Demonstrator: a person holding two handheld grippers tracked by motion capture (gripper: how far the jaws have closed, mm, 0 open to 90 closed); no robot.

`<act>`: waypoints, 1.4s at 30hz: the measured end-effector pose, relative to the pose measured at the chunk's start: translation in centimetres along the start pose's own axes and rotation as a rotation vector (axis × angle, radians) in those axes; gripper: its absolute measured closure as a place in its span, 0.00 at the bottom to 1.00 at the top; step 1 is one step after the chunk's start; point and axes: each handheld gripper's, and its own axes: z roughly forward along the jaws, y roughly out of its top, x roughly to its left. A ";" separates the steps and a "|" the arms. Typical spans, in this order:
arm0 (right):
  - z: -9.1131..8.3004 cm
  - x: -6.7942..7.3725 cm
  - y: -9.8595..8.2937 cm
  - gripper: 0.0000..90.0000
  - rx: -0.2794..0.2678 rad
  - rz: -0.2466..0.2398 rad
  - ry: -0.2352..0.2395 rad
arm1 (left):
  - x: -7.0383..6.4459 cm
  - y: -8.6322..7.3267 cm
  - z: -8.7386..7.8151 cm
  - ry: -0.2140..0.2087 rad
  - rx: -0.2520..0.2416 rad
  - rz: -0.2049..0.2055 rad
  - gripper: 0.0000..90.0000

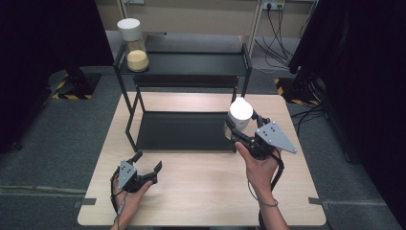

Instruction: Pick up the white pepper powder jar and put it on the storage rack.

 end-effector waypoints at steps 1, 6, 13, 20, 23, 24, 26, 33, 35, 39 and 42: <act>0.1 0.0 0.1 0.34 -0.003 0.003 0.001 | 0.0 0.0 0.0 0.000 0.000 0.001 0.13; 0.7 0.0 0.5 0.34 -0.012 0.011 -0.003 | 0.0 0.0 0.0 0.000 -0.001 0.001 0.13; 1.3 0.0 1.2 0.34 -0.018 0.012 -0.009 | 0.0 0.0 0.0 -0.001 0.001 0.001 0.13; 1.9 -0.1 1.7 0.34 -0.027 0.023 -0.016 | 0.0 0.0 0.0 -0.001 0.001 0.002 0.12; 2.2 -0.1 1.9 0.34 -0.029 0.023 -0.017 | 0.0 0.0 0.0 -0.001 0.001 0.001 0.12; 2.3 -0.1 1.9 0.34 -0.028 0.024 -0.018 | 0.0 0.0 0.0 -0.001 0.000 0.001 0.12; 2.4 -0.2 2.1 0.34 -0.029 0.023 -0.019 | 0.0 0.0 0.0 -0.001 0.000 0.002 0.12; 3.0 -0.3 2.9 0.34 -0.033 0.019 -0.021 | 0.0 0.0 0.0 -0.001 0.002 0.002 0.12; 3.2 -0.4 3.2 0.34 -0.038 0.016 -0.023 | 0.0 0.0 0.0 -0.001 0.002 0.002 0.12; 3.6 -0.5 3.6 0.34 -0.042 0.017 -0.024 | 0.0 0.0 0.0 -0.001 0.001 0.002 0.12; 3.8 -0.5 3.9 0.34 -0.042 0.014 -0.024 | 0.0 0.0 0.0 -0.001 0.002 0.003 0.12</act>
